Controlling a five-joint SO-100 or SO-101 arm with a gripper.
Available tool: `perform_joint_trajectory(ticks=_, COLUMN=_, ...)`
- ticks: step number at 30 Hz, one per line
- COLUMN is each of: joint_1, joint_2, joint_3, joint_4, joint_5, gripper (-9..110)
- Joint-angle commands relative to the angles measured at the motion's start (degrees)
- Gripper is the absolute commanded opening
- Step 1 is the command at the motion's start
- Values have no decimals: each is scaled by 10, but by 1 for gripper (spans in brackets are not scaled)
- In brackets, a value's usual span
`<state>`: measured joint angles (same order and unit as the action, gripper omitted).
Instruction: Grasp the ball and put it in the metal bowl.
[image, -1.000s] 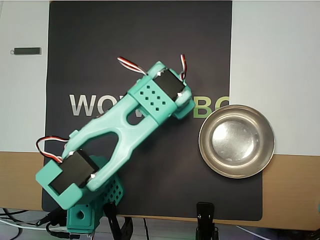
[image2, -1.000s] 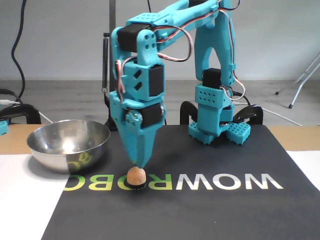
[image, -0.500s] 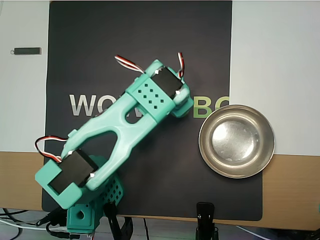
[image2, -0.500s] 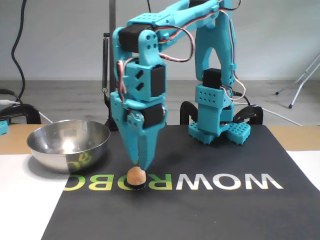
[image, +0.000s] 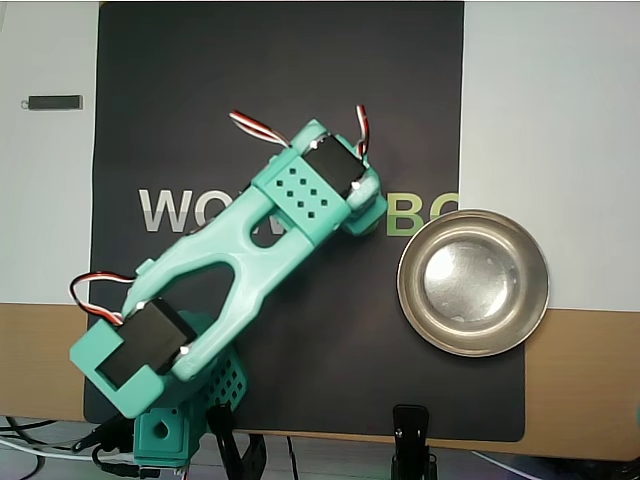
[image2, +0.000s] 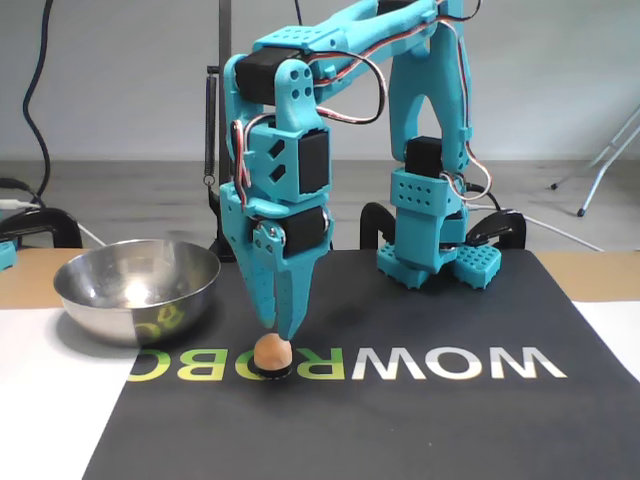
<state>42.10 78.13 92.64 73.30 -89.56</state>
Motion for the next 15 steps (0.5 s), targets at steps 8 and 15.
perform_joint_trajectory(ticks=8, joint_1=-2, joint_2=4, joint_3=-14, joint_4=0, joint_5=-4, gripper=53)
perform_joint_trajectory(ticks=15, joint_1=4, joint_2=2, joint_3=-14, joint_4=-3, joint_5=-4, gripper=53)
